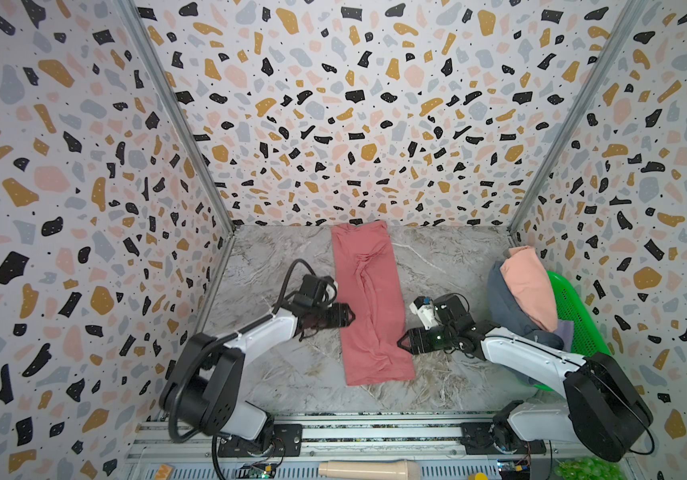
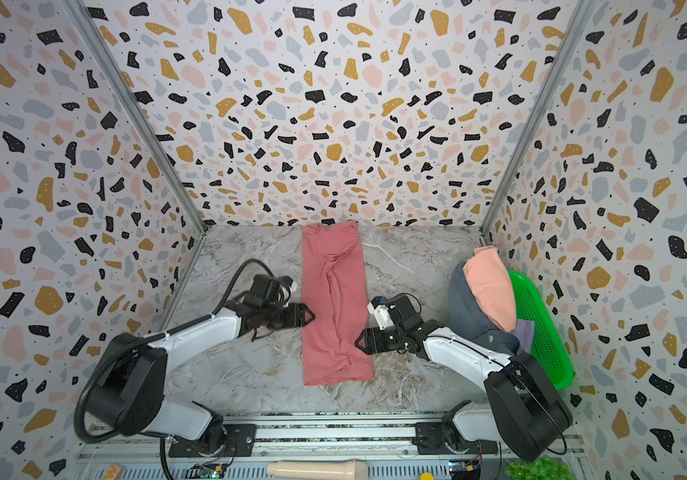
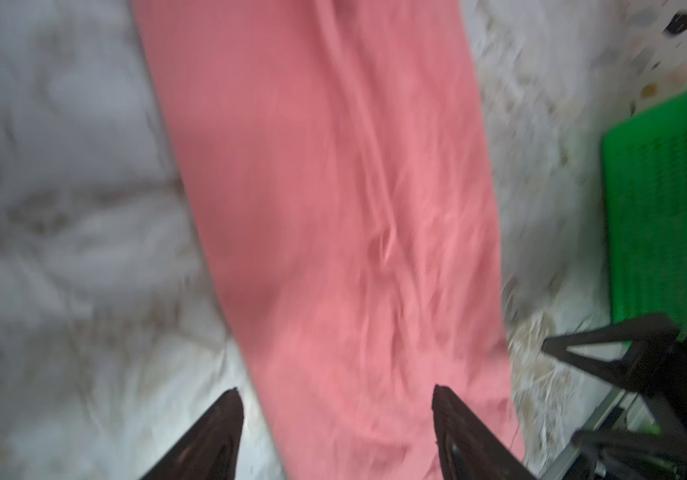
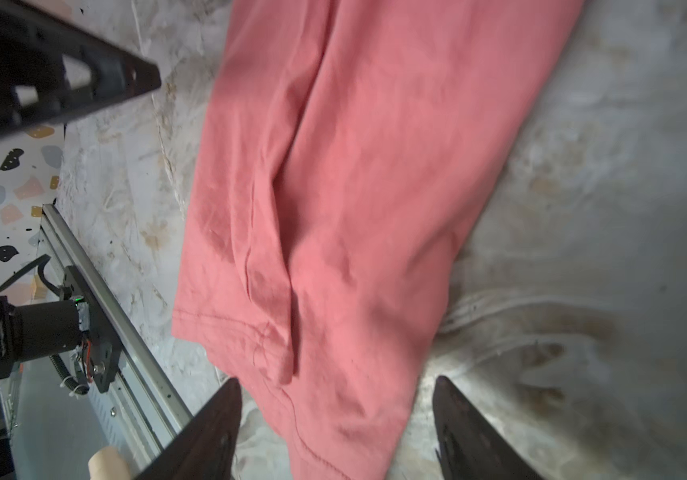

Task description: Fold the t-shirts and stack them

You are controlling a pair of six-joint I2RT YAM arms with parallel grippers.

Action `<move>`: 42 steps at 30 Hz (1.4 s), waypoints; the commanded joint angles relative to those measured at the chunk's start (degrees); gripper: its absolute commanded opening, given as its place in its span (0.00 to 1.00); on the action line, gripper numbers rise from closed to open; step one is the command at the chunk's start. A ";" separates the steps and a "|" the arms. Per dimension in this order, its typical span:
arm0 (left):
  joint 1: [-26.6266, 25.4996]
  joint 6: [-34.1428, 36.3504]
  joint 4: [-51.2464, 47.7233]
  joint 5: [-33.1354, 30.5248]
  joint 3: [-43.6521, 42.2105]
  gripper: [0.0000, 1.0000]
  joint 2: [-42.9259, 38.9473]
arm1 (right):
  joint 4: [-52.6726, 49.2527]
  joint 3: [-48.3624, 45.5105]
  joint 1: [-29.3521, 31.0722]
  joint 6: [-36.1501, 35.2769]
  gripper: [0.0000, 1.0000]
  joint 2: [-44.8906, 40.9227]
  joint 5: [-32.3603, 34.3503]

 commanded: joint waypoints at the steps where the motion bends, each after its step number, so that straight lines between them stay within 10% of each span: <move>1: -2.64 -6.12 -1.99 2.36 -5.62 0.72 -8.03 | -3.63 -2.74 1.56 2.46 0.71 -3.32 -1.74; 19: -12.27 -23.54 18.27 6.20 -25.74 0.59 -17.07 | 11.30 -15.99 8.63 13.30 0.54 -3.96 -0.61; 29: -14.89 -23.74 21.92 8.61 -28.78 0.00 -14.54 | 13.14 -16.00 8.92 11.60 0.04 -4.56 -1.43; 42: -14.94 -21.10 4.16 6.09 -23.93 0.00 -28.83 | 5.88 -11.13 17.50 13.88 0.00 -13.67 4.06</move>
